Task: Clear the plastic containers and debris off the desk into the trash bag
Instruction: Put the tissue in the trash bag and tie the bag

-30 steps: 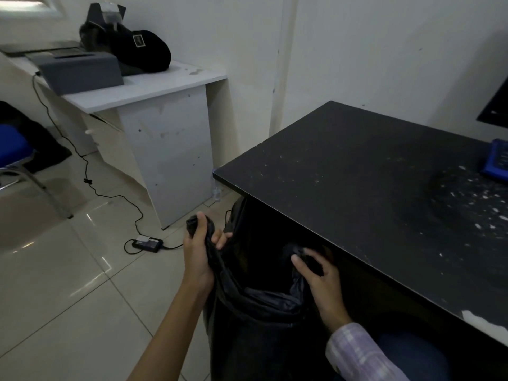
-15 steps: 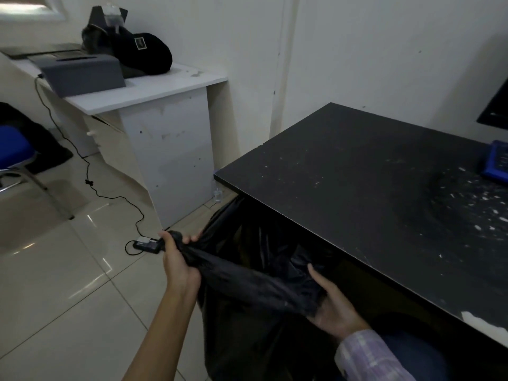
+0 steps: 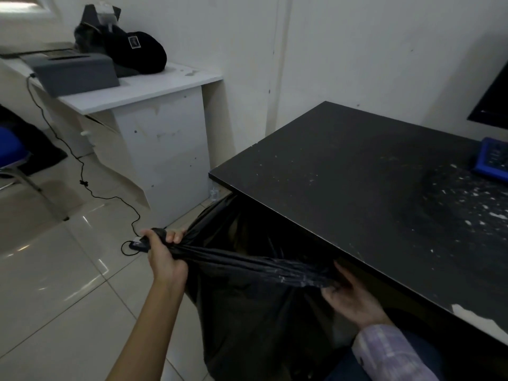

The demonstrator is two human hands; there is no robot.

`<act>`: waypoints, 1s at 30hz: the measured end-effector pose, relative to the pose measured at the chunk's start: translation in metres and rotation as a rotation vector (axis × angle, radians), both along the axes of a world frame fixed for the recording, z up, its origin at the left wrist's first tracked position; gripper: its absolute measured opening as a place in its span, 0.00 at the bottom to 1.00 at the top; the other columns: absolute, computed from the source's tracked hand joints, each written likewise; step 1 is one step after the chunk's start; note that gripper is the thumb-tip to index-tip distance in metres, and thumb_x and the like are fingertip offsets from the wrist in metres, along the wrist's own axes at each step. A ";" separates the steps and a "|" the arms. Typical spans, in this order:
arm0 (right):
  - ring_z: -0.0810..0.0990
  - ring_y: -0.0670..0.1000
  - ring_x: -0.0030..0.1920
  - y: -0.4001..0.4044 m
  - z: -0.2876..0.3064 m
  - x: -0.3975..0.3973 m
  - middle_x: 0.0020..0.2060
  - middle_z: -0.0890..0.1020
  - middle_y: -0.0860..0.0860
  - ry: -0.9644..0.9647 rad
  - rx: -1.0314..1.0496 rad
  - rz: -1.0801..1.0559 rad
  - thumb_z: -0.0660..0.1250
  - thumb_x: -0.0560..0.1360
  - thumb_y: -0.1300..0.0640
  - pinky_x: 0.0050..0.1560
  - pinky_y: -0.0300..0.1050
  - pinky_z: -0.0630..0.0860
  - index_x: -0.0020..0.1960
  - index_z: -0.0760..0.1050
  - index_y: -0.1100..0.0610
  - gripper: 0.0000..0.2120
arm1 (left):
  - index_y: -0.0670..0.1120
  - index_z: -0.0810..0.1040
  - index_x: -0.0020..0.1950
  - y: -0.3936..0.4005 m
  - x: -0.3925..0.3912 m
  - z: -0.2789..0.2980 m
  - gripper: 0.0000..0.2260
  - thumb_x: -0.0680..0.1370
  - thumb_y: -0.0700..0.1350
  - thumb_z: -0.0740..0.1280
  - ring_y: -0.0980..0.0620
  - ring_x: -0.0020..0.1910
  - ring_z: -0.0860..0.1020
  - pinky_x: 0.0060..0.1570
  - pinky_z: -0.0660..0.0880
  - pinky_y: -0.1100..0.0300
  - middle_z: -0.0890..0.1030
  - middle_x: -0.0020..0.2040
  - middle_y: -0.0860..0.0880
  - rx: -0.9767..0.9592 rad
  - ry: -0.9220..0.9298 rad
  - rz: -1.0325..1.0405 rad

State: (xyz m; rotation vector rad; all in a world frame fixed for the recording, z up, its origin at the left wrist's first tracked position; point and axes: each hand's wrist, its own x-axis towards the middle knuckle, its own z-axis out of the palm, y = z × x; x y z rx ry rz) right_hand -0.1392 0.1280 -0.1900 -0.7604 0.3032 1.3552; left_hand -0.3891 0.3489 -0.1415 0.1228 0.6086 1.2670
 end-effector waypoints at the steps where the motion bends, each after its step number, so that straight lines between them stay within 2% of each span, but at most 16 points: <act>1: 0.84 0.58 0.30 0.001 0.004 0.000 0.36 0.84 0.62 -0.027 -0.046 0.031 0.81 0.41 0.76 0.25 0.48 0.79 0.38 0.81 0.69 0.26 | 0.49 0.58 0.34 -0.001 0.000 0.000 0.21 0.79 0.61 0.56 0.53 0.33 0.65 0.65 0.69 0.55 0.58 0.33 0.51 0.002 0.000 0.004; 3: 0.84 0.54 0.30 -0.002 0.008 -0.001 0.36 0.84 0.62 -0.196 -0.211 0.160 0.74 0.60 0.75 0.27 0.44 0.80 0.41 0.80 0.68 0.11 | 0.49 0.58 0.34 -0.003 0.001 -0.001 0.21 0.79 0.61 0.56 0.53 0.32 0.65 0.66 0.68 0.56 0.59 0.33 0.51 0.000 -0.025 0.011; 4: 0.84 0.52 0.30 -0.003 0.008 0.000 0.36 0.83 0.61 -0.316 -0.279 0.192 0.66 0.69 0.75 0.27 0.40 0.80 0.41 0.80 0.66 0.07 | 0.49 0.58 0.34 -0.004 0.001 -0.001 0.21 0.79 0.61 0.56 0.53 0.31 0.64 0.66 0.68 0.55 0.59 0.33 0.51 0.003 -0.038 0.014; 5: 0.83 0.50 0.30 -0.003 0.010 0.000 0.39 0.82 0.58 -0.445 -0.347 0.220 0.61 0.74 0.73 0.28 0.37 0.79 0.41 0.80 0.63 0.11 | 0.49 0.58 0.34 -0.006 0.001 -0.002 0.21 0.79 0.61 0.55 0.53 0.31 0.64 0.67 0.67 0.54 0.59 0.33 0.51 0.011 -0.033 0.015; 6: 0.81 0.49 0.34 -0.003 0.013 -0.002 0.43 0.80 0.56 -0.556 -0.402 0.235 0.59 0.76 0.71 0.31 0.34 0.78 0.43 0.79 0.62 0.12 | 0.49 0.58 0.35 -0.007 0.001 -0.003 0.20 0.79 0.61 0.55 0.53 0.31 0.64 0.68 0.66 0.53 0.59 0.33 0.50 0.024 -0.021 0.008; 8: 0.78 0.52 0.47 0.000 0.022 -0.007 0.54 0.78 0.56 -0.787 -0.531 0.213 0.61 0.78 0.64 0.48 0.38 0.75 0.54 0.77 0.64 0.09 | 0.49 0.58 0.36 -0.010 0.002 -0.005 0.20 0.79 0.61 0.56 0.53 0.32 0.63 0.69 0.65 0.52 0.59 0.34 0.50 0.067 0.000 -0.031; 10: 0.75 0.56 0.59 0.005 0.030 -0.015 0.60 0.77 0.58 -1.047 -0.701 0.245 0.64 0.77 0.55 0.59 0.45 0.69 0.62 0.74 0.63 0.17 | 0.48 0.60 0.37 -0.015 0.003 -0.006 0.18 0.78 0.57 0.60 0.53 0.33 0.65 0.68 0.65 0.52 0.60 0.34 0.50 0.164 0.033 -0.107; 12: 0.76 0.58 0.59 0.010 0.039 -0.029 0.53 0.79 0.58 -1.327 -0.787 0.268 0.67 0.75 0.52 0.54 0.42 0.67 0.57 0.77 0.61 0.16 | 0.47 0.66 0.38 -0.021 0.007 -0.006 0.11 0.77 0.49 0.62 0.53 0.34 0.68 0.60 0.68 0.53 0.65 0.33 0.49 0.331 0.142 -0.185; 14: 0.79 0.53 0.52 0.014 0.049 -0.045 0.43 0.78 0.54 -1.542 -0.560 0.197 0.70 0.72 0.58 0.49 0.39 0.66 0.51 0.78 0.59 0.09 | 0.45 0.71 0.44 -0.028 0.012 -0.007 0.04 0.79 0.43 0.60 0.52 0.34 0.73 0.51 0.71 0.56 0.71 0.33 0.49 0.481 0.246 -0.263; 16: 0.77 0.47 0.45 0.023 0.057 -0.059 0.39 0.79 0.53 -1.750 -0.168 0.172 0.69 0.68 0.62 0.47 0.41 0.69 0.42 0.77 0.57 0.04 | 0.42 0.74 0.48 -0.036 0.020 -0.007 0.07 0.80 0.43 0.59 0.48 0.38 0.77 0.49 0.75 0.56 0.75 0.34 0.47 0.596 0.289 -0.394; 18: 0.78 0.44 0.54 0.036 0.063 -0.071 0.51 0.81 0.52 -1.949 0.123 0.217 0.68 0.64 0.66 0.57 0.41 0.71 0.37 0.74 0.60 0.04 | 0.42 0.76 0.45 -0.045 0.029 -0.005 0.09 0.79 0.45 0.59 0.44 0.44 0.80 0.51 0.77 0.56 0.78 0.37 0.42 0.670 0.337 -0.514; 19: 0.77 0.44 0.60 0.044 0.064 -0.075 0.57 0.80 0.51 -1.976 0.214 0.238 0.67 0.64 0.67 0.63 0.39 0.68 0.40 0.77 0.60 0.06 | 0.42 0.76 0.45 -0.049 0.034 -0.003 0.10 0.79 0.46 0.60 0.44 0.46 0.80 0.52 0.76 0.56 0.79 0.38 0.41 0.676 0.366 -0.553; 20: 0.77 0.45 0.61 0.051 0.065 -0.078 0.56 0.81 0.49 -1.921 0.262 0.245 0.67 0.66 0.67 0.67 0.41 0.65 0.44 0.79 0.59 0.08 | 0.42 0.76 0.44 -0.053 0.038 -0.001 0.11 0.79 0.47 0.60 0.44 0.46 0.80 0.53 0.76 0.56 0.80 0.38 0.40 0.670 0.389 -0.577; 22: 0.80 0.48 0.53 0.062 0.067 -0.084 0.47 0.83 0.50 -1.587 0.258 0.198 0.66 0.70 0.60 0.61 0.48 0.71 0.47 0.79 0.56 0.07 | 0.41 0.75 0.43 -0.056 0.044 0.003 0.12 0.78 0.48 0.60 0.45 0.43 0.79 0.52 0.76 0.56 0.80 0.35 0.41 0.650 0.395 -0.583; 25: 0.82 0.53 0.54 0.076 0.063 -0.080 0.48 0.85 0.52 -1.163 0.113 0.108 0.68 0.71 0.53 0.62 0.54 0.74 0.50 0.81 0.55 0.10 | 0.39 0.73 0.43 -0.057 0.050 0.008 0.12 0.80 0.46 0.59 0.45 0.36 0.80 0.48 0.79 0.58 0.77 0.28 0.43 0.585 0.375 -0.545; 30: 0.82 0.58 0.53 0.093 0.063 -0.084 0.48 0.85 0.58 -0.998 0.147 0.170 0.70 0.69 0.55 0.59 0.52 0.74 0.49 0.83 0.56 0.10 | 0.41 0.72 0.41 -0.053 0.059 0.013 0.13 0.82 0.46 0.57 0.49 0.28 0.78 0.38 0.79 0.60 0.73 0.24 0.47 0.475 0.399 -0.458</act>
